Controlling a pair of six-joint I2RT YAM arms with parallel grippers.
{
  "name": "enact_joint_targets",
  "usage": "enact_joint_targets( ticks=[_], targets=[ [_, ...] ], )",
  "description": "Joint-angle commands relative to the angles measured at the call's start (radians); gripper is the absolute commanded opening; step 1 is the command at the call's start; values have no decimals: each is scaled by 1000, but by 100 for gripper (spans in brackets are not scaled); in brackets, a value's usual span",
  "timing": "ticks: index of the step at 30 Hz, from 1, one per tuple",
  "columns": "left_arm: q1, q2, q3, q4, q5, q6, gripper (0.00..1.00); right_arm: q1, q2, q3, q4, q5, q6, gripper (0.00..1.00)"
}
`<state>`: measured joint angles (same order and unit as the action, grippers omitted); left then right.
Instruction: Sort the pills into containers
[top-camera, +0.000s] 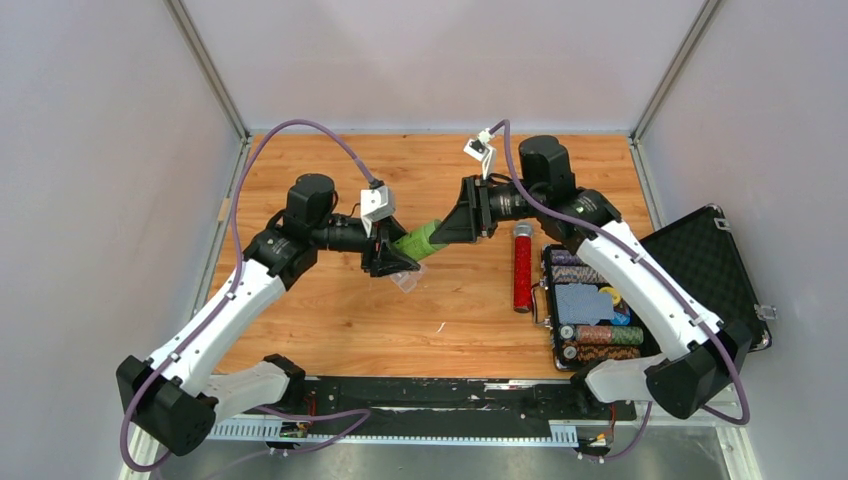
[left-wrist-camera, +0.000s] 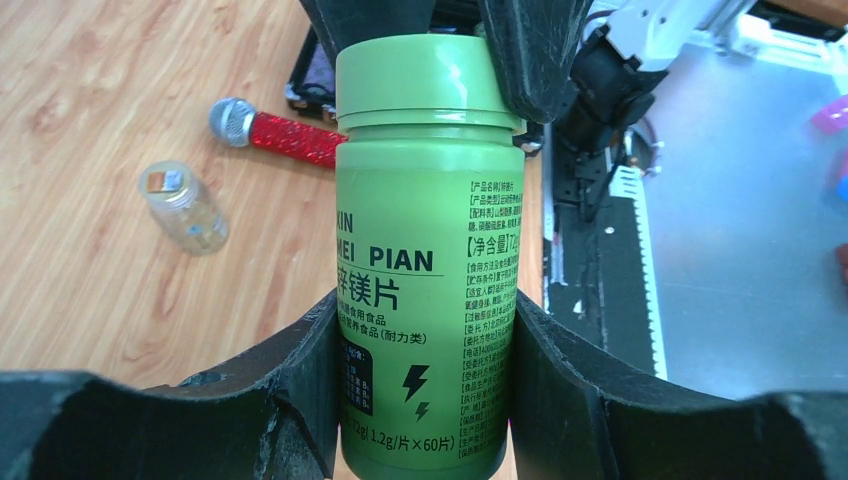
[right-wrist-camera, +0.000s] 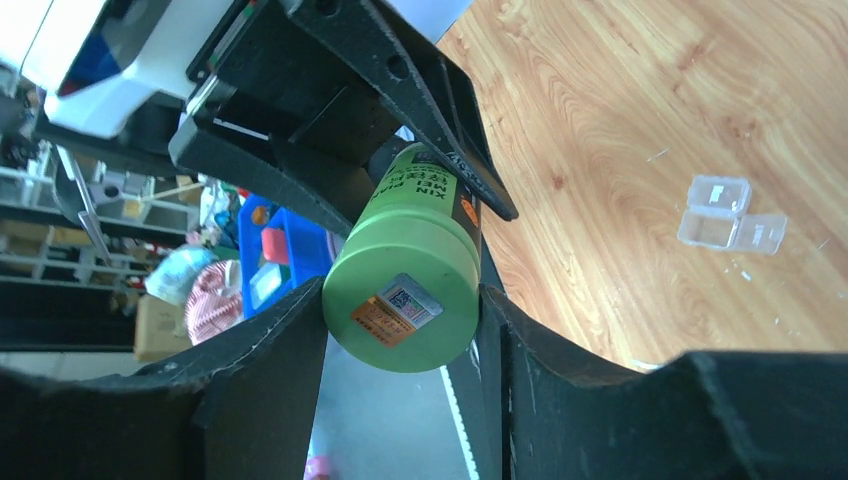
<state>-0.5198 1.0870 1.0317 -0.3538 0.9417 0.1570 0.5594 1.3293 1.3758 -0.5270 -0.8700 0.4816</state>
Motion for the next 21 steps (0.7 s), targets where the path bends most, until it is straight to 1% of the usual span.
enact_joint_targets(
  ticks=[1, 2, 3, 4, 6, 7, 8, 11, 13, 16, 18, 21],
  targets=[
    [-3, 1, 30, 49, 207, -53, 0, -11, -43, 40, 114, -57, -137, 38],
    [-3, 4, 30, 60, 221, -63, 0, -11, -48, 38, 119, -58, -142, 40],
    [-3, 5, 31, 80, 237, -84, 0, -10, -50, 39, 122, -56, -144, 44],
    [-3, 7, 32, 88, 235, -88, 0, -12, -53, 41, 122, -43, -141, 54],
    [-3, 7, 35, 85, 211, -82, 0, -11, -60, 38, 118, 15, -99, 84],
    [-3, 5, 35, 81, 172, -66, 0, -11, -64, 36, 112, 50, -66, 97],
    [-3, 2, 33, 75, 148, -59, 0, -11, -65, 34, 106, 73, -35, 100],
    [-3, -6, 28, 61, 19, -6, 0, -10, -47, 31, 78, 77, 79, 100],
    [-3, -10, 30, 48, -32, 28, 0, -10, -34, 20, 67, 88, 160, 100],
    [-3, -14, 39, 14, -80, 72, 0, -8, -22, 10, 38, 136, 238, 100],
    [-3, -16, 38, 5, -99, 84, 0, -2, -13, 4, 20, 173, 258, 100],
    [-3, -15, 38, -1, -115, 92, 0, 5, 14, -5, 2, 181, 273, 99]
  ],
)
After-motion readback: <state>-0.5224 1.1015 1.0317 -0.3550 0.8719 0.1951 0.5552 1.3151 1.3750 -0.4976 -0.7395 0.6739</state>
